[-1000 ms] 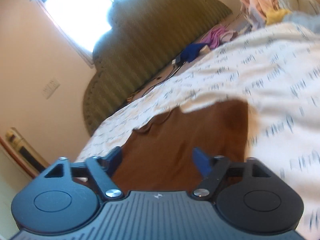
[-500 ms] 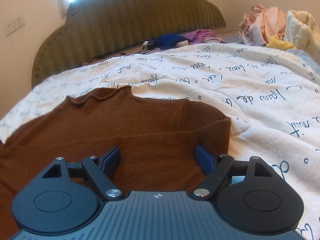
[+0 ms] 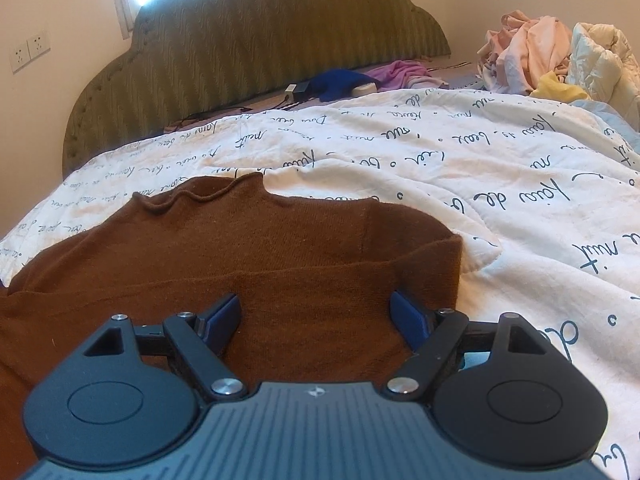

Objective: Fold small clothes

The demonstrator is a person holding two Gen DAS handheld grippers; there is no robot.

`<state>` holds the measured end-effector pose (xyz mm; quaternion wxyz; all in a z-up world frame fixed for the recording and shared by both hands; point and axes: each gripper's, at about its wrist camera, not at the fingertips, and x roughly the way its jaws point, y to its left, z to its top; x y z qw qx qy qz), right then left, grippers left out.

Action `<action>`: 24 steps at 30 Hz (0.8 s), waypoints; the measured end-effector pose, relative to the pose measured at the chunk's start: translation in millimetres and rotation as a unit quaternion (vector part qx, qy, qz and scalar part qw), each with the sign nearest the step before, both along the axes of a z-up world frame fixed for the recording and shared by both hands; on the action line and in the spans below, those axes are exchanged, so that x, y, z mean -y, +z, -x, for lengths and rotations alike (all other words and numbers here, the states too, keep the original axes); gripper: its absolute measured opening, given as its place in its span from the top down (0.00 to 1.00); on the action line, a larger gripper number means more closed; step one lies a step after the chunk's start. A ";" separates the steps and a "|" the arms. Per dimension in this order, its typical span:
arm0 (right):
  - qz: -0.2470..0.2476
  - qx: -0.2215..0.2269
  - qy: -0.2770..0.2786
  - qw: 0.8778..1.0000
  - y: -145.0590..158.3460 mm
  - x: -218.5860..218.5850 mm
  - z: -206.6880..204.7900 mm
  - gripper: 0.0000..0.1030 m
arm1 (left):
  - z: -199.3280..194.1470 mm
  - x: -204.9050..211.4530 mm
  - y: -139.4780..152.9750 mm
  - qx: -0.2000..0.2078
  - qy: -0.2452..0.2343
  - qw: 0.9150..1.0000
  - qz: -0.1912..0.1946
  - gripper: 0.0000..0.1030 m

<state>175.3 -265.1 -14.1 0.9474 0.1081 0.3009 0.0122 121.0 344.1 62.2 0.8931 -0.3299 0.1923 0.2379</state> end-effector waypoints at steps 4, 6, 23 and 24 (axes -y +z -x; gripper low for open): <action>-0.002 0.000 0.000 1.000 0.2 0.7 -0.1 0.20 | -18.1 -58.6 -13.2 0.006 0.030 0.996 0.089 0.30; -0.003 0.001 -0.001 1.000 0.5 0.7 0.7 0.20 | -28.6 -82.5 -22.4 0.002 0.038 0.992 0.123 0.32; -0.014 0.004 -0.003 1.000 0.7 3.4 0.5 0.20 | -84.0 -102.1 -47.2 -0.043 0.044 0.995 0.077 0.98; -0.014 0.004 -0.003 1.000 0.7 3.6 0.5 0.20 | -83.7 -94.4 -37.7 -0.048 0.050 0.996 0.052 0.98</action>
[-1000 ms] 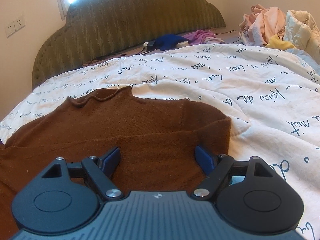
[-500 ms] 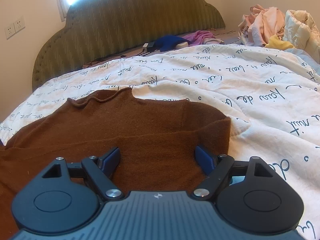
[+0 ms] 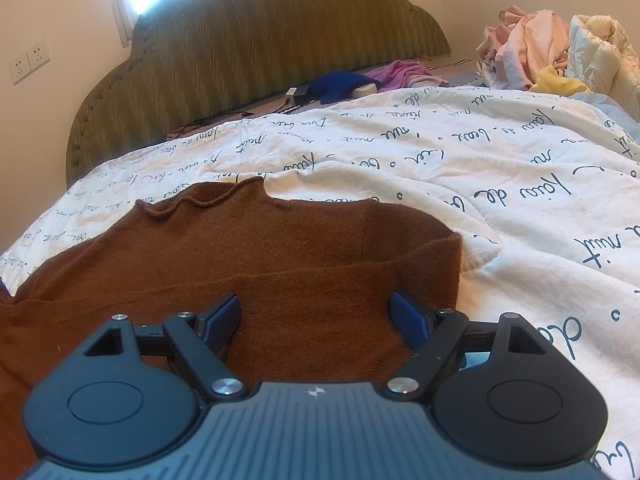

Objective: Fold small clothes

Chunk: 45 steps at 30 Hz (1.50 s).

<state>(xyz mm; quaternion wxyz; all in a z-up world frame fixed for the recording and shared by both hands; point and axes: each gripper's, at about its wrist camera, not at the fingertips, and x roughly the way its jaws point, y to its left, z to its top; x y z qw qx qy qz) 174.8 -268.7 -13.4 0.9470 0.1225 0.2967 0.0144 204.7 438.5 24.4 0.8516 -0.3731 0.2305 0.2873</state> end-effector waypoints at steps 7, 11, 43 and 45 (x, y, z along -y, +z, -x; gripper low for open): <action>-0.001 0.000 0.000 1.000 -0.3 0.3 0.0 0.20 | -7.0 150.8 93.1 0.082 -0.136 0.974 -0.159 0.98; -0.016 0.003 -0.001 1.000 -0.6 4.0 0.1 0.20 | -10.1 311.3 94.7 0.111 -0.289 0.919 -0.245 0.98; -0.205 -0.144 0.098 0.963 16.4 -48.6 -46.3 0.55 | 132.7 385.8 -13.8 0.025 -0.435 0.888 -0.146 0.07; -0.192 -0.152 0.102 0.964 14.5 -48.7 -46.6 0.81 | 132.3 381.5 -14.5 0.029 -0.434 0.890 -0.135 0.06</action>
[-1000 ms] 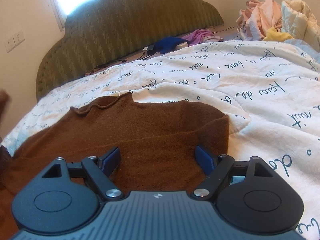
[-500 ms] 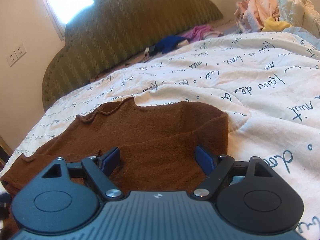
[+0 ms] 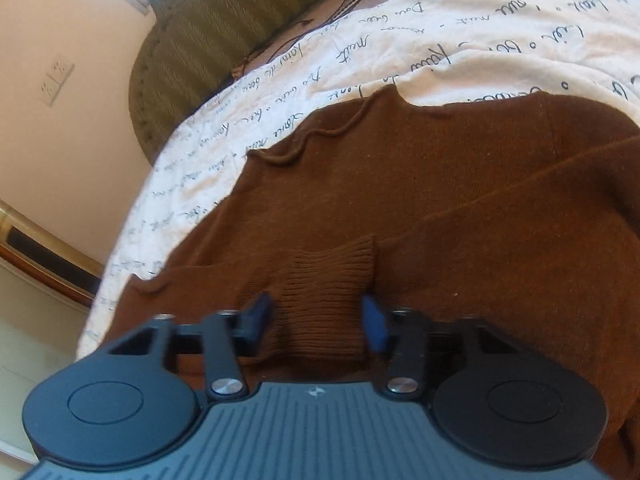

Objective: Fold small clothes

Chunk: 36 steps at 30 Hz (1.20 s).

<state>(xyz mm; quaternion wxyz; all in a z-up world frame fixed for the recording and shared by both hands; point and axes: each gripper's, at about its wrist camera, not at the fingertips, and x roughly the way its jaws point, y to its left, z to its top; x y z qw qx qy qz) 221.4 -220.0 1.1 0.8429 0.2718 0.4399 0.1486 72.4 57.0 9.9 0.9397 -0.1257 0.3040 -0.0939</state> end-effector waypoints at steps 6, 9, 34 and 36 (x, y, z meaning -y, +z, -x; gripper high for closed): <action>-0.008 -0.002 -0.004 1.000 4.7 13.3 1.9 0.81 | 2.3 -8.6 -1.0 0.000 0.002 1.000 0.017 0.06; -0.023 -0.012 -0.017 1.000 3.8 21.6 -0.8 0.75 | 2.0 -9.2 -1.9 0.000 0.001 1.000 0.018 0.06; -0.064 0.106 -0.002 0.992 64.4 51.6 12.6 0.93 | -0.5 -5.0 -2.2 0.000 0.001 1.000 0.024 0.03; -0.032 0.097 -0.030 0.994 64.2 80.7 13.1 0.93 | -0.4 -6.1 -2.7 0.000 0.001 1.000 0.028 0.03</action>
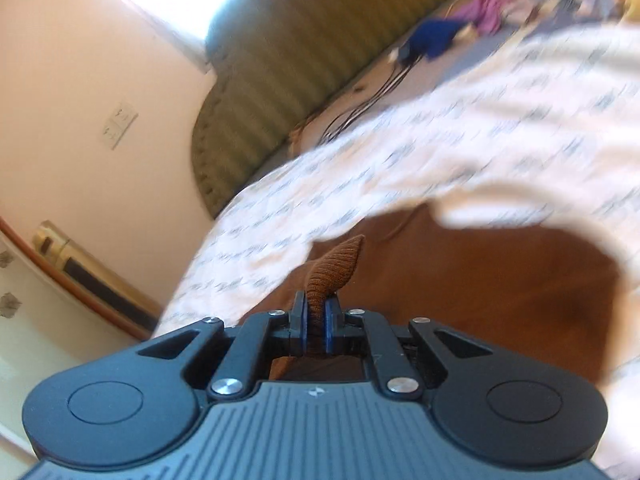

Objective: Fold small clothes

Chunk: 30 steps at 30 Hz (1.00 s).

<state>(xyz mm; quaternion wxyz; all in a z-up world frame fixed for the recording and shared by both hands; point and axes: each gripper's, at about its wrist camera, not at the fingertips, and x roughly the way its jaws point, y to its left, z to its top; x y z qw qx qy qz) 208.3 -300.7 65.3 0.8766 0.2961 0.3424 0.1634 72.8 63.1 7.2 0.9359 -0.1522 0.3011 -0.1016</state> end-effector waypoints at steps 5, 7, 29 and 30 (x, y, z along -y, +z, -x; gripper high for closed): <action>0.008 -0.081 -0.063 0.995 -48.2 60.4 3.2 0.93 | 0.4 0.6 -1.1 0.000 0.000 1.000 0.004 0.02; 0.000 -0.101 -0.069 0.992 -64.9 64.6 5.3 0.90 | 0.8 1.8 -0.1 -0.001 -0.001 1.000 0.000 0.03; 0.158 -0.046 -0.041 0.986 -42.1 29.5 10.6 0.90 | -168.6 -20.3 38.4 -0.029 0.061 0.978 -0.195 0.80; 0.167 -0.045 -0.043 0.984 -42.1 31.4 11.7 0.90 | -165.7 -17.4 39.6 -0.010 0.063 0.974 -0.219 0.80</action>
